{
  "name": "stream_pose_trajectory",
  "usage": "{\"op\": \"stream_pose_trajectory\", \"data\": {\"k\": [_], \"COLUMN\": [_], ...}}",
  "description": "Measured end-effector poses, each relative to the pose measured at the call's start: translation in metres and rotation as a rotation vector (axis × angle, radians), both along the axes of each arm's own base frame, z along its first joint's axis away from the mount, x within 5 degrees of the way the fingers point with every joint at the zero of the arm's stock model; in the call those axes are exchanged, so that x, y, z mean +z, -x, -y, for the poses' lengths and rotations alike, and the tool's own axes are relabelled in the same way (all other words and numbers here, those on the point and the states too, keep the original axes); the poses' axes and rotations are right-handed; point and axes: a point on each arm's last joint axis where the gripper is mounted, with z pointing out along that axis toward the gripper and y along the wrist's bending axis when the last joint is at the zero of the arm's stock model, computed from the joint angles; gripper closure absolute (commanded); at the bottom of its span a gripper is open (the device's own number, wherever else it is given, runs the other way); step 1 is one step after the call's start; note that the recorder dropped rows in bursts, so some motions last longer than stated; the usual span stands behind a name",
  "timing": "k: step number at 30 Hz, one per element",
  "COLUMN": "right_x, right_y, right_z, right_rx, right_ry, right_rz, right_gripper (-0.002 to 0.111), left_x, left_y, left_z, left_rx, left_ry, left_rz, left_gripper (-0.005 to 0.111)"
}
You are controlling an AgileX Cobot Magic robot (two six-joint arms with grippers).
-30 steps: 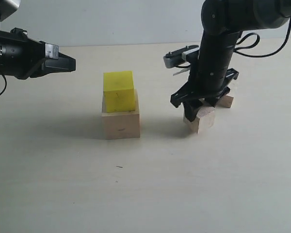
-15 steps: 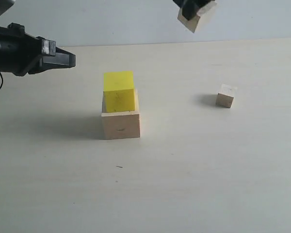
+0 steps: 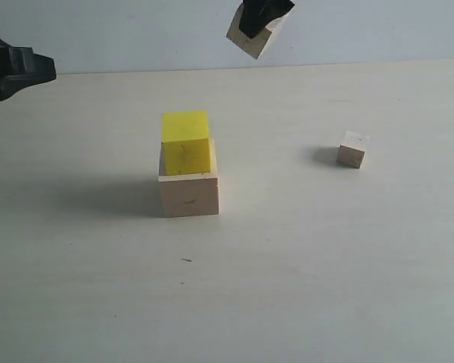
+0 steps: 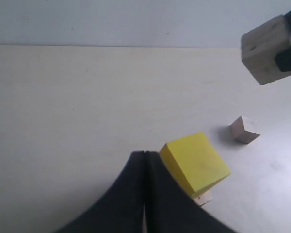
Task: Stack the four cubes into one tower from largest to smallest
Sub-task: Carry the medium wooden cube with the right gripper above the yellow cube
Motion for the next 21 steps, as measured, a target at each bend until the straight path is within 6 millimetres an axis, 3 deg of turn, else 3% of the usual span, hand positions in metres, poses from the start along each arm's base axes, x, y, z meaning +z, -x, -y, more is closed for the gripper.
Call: {"op": "stream_pose_trajectory", "data": {"k": [8, 21], "right_x": [-0.002, -0.003], "right_y": [0.021, 0.053], "right_z": [-0.038, -0.084], "right_rx": [0.111, 0.239], "right_ry": [0.066, 0.101], "right_rz": [0.03, 0.056], "right_gripper": [0.108, 0.108], "left_x": [0.001, 0.001], "left_y": [0.011, 0.014], "left_z": [-0.001, 0.003], "left_rx": [-0.003, -0.053], "left_ry": [0.011, 0.032], "left_rz": [0.004, -0.007], "left_gripper": [0.107, 0.107]}}
